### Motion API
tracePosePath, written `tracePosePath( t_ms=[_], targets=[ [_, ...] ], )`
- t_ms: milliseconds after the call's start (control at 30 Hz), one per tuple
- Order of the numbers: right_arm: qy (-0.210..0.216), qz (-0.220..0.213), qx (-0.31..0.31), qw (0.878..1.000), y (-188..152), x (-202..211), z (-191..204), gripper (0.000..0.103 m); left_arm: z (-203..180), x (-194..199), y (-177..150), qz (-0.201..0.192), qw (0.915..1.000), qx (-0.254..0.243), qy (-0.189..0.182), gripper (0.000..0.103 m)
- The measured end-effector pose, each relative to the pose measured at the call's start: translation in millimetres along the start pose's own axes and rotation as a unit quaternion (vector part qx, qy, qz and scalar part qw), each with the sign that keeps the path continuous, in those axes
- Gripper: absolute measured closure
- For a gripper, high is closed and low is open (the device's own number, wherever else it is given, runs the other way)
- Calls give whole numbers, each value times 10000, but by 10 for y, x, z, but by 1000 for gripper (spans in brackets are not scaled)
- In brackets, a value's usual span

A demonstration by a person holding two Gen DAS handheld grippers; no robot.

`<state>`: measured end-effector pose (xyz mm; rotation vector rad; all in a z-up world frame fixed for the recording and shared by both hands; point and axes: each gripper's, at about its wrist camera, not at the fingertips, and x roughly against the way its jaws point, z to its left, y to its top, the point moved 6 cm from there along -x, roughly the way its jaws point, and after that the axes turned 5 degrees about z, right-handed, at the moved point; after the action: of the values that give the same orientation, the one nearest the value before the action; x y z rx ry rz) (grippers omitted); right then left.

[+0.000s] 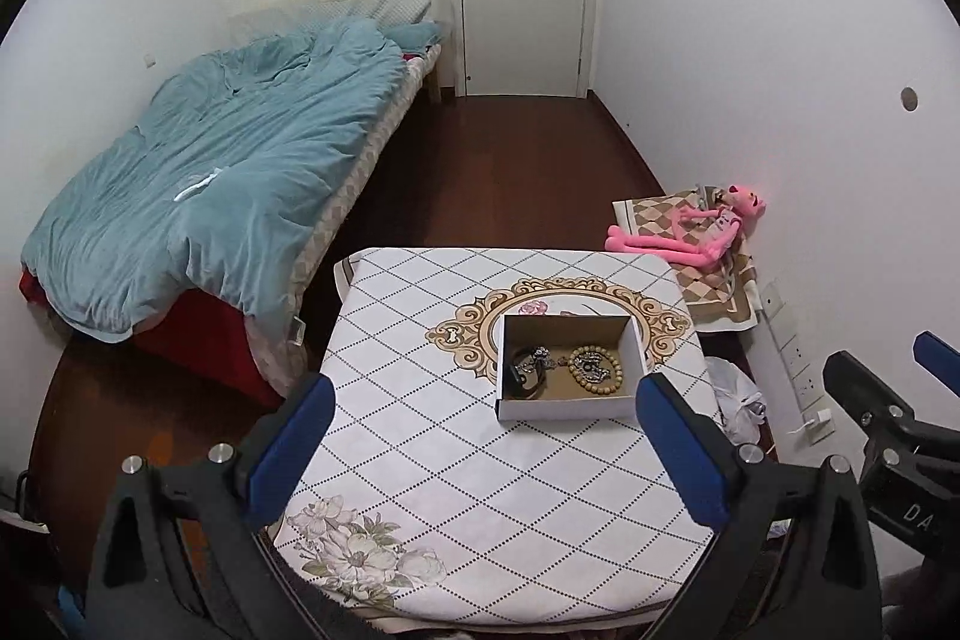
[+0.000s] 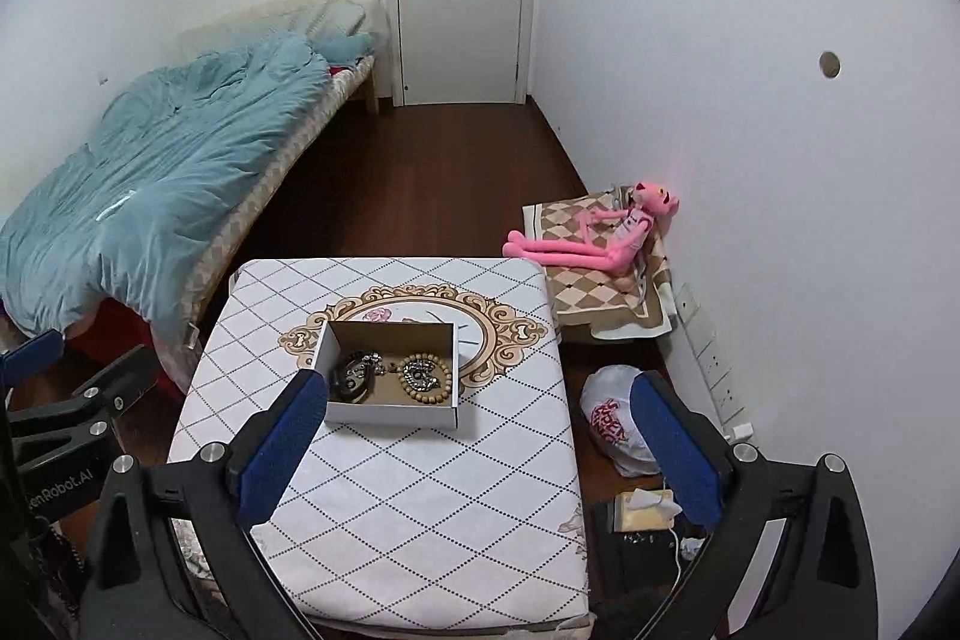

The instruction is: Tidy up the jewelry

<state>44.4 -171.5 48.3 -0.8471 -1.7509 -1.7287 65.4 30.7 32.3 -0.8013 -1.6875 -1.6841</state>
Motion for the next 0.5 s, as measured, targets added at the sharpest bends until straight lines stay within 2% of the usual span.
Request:
tracePosePath(
  t_ms=[267,500],
  targets=[
    [53,209,-55,9998,2,-48,-51,0,-50,-71,-1,225,9997,-6,-18,1],
    [31,271,-13,9996,166,-238,-63,0,-122,-246,125,448,9989,25,-101,1]
  ],
)
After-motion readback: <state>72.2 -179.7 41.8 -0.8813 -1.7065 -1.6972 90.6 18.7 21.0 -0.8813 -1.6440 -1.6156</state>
